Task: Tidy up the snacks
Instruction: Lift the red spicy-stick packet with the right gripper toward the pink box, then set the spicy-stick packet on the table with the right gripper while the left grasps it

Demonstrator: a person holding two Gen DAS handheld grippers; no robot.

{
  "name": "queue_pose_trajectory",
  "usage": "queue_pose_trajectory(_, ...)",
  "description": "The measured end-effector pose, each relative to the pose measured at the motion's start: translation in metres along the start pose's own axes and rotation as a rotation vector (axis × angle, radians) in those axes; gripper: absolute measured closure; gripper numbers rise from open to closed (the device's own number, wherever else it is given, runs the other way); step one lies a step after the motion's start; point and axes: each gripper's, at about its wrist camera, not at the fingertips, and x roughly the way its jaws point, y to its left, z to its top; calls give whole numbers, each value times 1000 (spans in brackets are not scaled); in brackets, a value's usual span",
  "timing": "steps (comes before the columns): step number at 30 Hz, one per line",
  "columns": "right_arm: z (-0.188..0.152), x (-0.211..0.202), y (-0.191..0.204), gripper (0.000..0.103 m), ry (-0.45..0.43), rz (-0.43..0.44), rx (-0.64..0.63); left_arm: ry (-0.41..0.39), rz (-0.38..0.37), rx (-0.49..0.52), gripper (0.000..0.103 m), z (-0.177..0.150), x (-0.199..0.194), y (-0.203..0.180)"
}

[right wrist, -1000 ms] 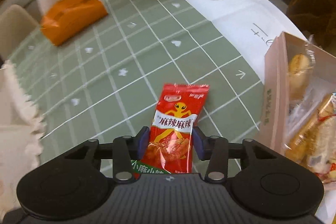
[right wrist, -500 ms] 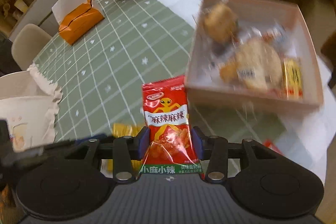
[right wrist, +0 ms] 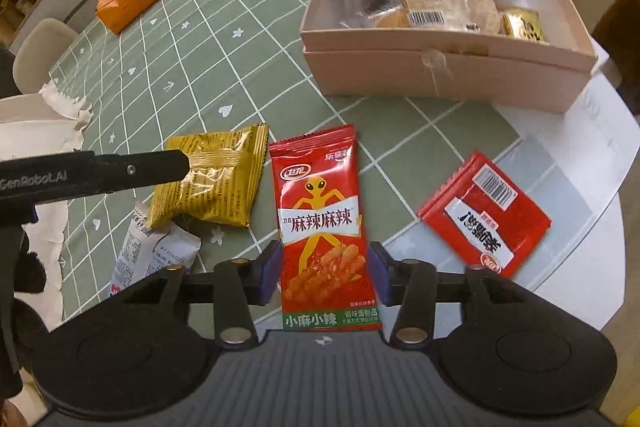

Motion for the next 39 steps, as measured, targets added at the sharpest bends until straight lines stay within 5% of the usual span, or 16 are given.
queue_pose_trajectory(7, -2, -31, -18, 30, -156, -98, 2, 30, -24, 37, 70, -9, 13, -23)
queue_pose_trajectory(17, -36, -30, -51, 30, -212, -240, 56, 104, -66, 38, 70, -27, 50, -46)
queue_pose_trajectory(24, -56, -8, -47, 30, -217, -354, 9, 59, 62, 195, 76, -41, 61, -72)
queue_pose_trajectory(34, -45, -1, -48, 30, -273, -366, -58, 32, 124, 248, 84, -38, 56, -61)
queue_pose_trajectory(39, -35, 7, -49, 35, -298, -289, 5, 21, 59, 164, 82, -28, 50, -39)
